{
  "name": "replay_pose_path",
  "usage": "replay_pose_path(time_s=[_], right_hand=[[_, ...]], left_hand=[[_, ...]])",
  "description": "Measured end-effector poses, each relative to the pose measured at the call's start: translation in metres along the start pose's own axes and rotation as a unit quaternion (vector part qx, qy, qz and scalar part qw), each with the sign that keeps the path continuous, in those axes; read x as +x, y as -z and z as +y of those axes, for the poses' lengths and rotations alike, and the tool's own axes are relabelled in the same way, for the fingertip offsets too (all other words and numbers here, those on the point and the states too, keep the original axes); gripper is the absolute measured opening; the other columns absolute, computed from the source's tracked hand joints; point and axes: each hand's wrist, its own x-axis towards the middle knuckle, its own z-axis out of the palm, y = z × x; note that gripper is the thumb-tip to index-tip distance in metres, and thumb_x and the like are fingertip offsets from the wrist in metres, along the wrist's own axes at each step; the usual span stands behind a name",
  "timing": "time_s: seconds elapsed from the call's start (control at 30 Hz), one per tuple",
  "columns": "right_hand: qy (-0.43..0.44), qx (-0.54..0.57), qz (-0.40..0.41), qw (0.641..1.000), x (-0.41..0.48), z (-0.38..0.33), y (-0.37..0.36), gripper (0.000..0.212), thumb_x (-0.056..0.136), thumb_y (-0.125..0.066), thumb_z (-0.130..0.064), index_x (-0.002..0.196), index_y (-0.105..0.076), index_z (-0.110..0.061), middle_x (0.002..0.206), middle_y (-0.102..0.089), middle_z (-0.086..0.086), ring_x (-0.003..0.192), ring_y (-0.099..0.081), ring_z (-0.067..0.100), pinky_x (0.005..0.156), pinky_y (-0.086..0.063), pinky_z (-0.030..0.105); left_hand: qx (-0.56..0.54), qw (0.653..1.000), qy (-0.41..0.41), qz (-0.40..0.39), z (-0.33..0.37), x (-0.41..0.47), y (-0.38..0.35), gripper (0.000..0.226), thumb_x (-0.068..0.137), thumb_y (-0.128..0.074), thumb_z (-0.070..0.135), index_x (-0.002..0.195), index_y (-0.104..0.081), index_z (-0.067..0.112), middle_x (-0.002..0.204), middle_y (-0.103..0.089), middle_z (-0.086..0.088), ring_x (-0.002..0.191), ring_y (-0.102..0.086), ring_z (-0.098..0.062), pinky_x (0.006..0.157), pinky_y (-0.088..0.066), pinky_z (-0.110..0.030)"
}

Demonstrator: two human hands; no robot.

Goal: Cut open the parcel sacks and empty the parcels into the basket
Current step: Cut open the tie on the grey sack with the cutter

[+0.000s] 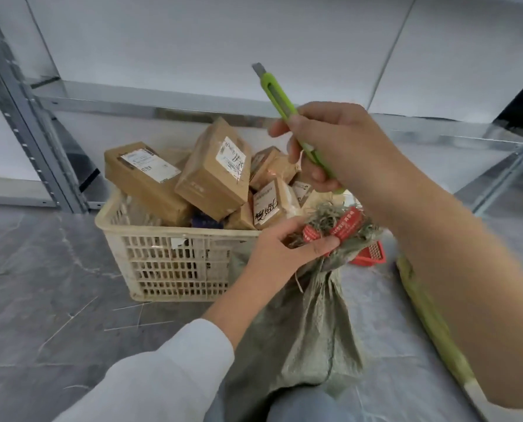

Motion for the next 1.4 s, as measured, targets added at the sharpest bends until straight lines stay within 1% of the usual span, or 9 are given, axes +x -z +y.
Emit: replay_pose_path(time_s=[0.23, 0.33, 0.43, 0.67, 0.83, 1.0, 1.07, 1.2, 1.4], right_hand=[[-0.047, -0.048, 0.058, 0.996, -0.021, 0.089, 0.014, 0.037, 0.105, -0.03, -0.033, 0.083, -0.049, -0.01, 0.072, -0.065, 0.013, 0.046, -0.06, 0.024, 0.047, -0.053, 0.037], [-0.033, -0.041, 0.112, 0.992, -0.019, 0.114, 0.001, 0.04, 0.104, -0.03, -0.039, 0.085, -0.049, -0.009, 0.072, -0.064, 0.012, 0.052, -0.063, 0.023, 0.056, -0.058, 0.045], [0.03, -0.058, 0.145, 0.987, -0.018, 0.126, -0.012, 0.036, 0.103, -0.03, -0.042, 0.084, -0.047, -0.016, 0.073, -0.062, 0.008, 0.055, -0.061, 0.019, 0.059, -0.055, 0.046], [0.061, -0.093, 0.109, 0.988, -0.026, 0.118, -0.012, 0.042, 0.098, -0.032, -0.052, 0.08, -0.057, -0.023, 0.068, -0.066, -0.002, 0.062, -0.065, 0.01, 0.064, -0.056, 0.043], [0.054, -0.085, 0.129, 0.987, -0.031, 0.121, -0.008, 0.052, 0.098, -0.033, -0.052, 0.076, -0.061, -0.014, 0.067, -0.063, -0.001, 0.063, -0.062, 0.009, 0.065, -0.055, 0.033], [0.036, -0.107, 0.125, 0.986, -0.031, 0.122, -0.014, 0.051, 0.1, -0.033, -0.051, 0.062, -0.049, -0.02, 0.061, -0.056, 0.003, 0.056, -0.053, 0.019, 0.061, -0.044, 0.039], [0.033, -0.091, 0.123, 0.988, -0.031, 0.124, -0.018, 0.053, 0.1, -0.034, -0.05, 0.058, -0.048, -0.02, 0.062, -0.055, 0.008, 0.056, -0.053, 0.023, 0.06, -0.044, 0.04], [0.009, 0.042, 0.125, 0.991, -0.031, 0.127, -0.021, 0.053, 0.101, -0.038, -0.043, 0.059, -0.05, -0.015, 0.072, -0.061, 0.017, 0.054, -0.055, 0.026, 0.058, -0.049, 0.041], [0.038, 0.022, 0.011, 0.999, -0.03, 0.129, -0.007, 0.022, 0.099, -0.044, -0.029, 0.09, -0.062, -0.018, 0.066, -0.057, 0.004, 0.046, -0.047, 0.012, 0.046, -0.038, 0.022]], left_hand=[[-0.045, 0.992, 0.03, 0.117, -0.024, 0.005, -0.002, 0.023, 0.065, -0.081, 0.049, 0.082, -0.07, 0.059, 0.088, -0.069, 0.033, 0.084, -0.061, 0.019, 0.063, -0.044, 0.001], [-0.084, 0.983, 0.087, 0.138, -0.033, 0.003, 0.007, 0.03, 0.057, -0.08, 0.065, 0.085, -0.069, 0.058, 0.095, -0.071, 0.029, 0.094, -0.064, 0.011, 0.086, -0.049, -0.019], [-0.124, 0.982, 0.09, 0.112, -0.039, -0.001, 0.015, 0.05, 0.066, -0.074, 0.066, 0.105, -0.073, 0.035, 0.106, -0.074, 0.007, 0.105, -0.067, -0.009, 0.099, -0.046, -0.038], [-0.084, 0.985, 0.031, 0.147, -0.036, -0.002, 0.021, 0.035, 0.077, -0.067, 0.059, 0.102, -0.065, 0.035, 0.095, -0.071, 0.006, 0.095, -0.065, -0.01, 0.096, -0.049, -0.039], [-0.024, 0.991, -0.061, 0.114, -0.037, -0.002, 0.024, 0.014, 0.094, -0.06, 0.035, 0.105, -0.053, 0.03, 0.074, -0.055, 0.017, 0.066, -0.048, 0.0, 0.062, -0.04, -0.01], [-0.02, 0.996, -0.077, 0.039, -0.028, -0.005, 0.028, 0.017, 0.1, -0.05, 0.022, 0.108, -0.064, 0.026, 0.103, -0.067, 0.009, 0.093, -0.063, -0.009, 0.081, -0.048, -0.019], [-0.065, 0.997, -0.05, -0.015, -0.025, -0.007, 0.031, 0.023, 0.099, -0.05, 0.026, 0.116, -0.065, 0.022, 0.113, -0.069, 0.0, 0.106, -0.065, -0.019, 0.086, -0.052, -0.028], [-0.025, 0.999, 0.0, -0.027, -0.025, -0.008, 0.035, 0.043, 0.086, -0.068, 0.044, 0.126, -0.058, 0.033, 0.12, -0.068, 0.006, 0.113, -0.063, -0.013, 0.099, -0.047, -0.037], [-0.022, 0.999, 0.011, 0.022, -0.036, -0.006, 0.04, 0.052, 0.073, -0.079, 0.04, 0.122, -0.061, 0.035, 0.111, -0.071, 0.009, 0.104, -0.067, -0.007, 0.087, -0.052, -0.026]])
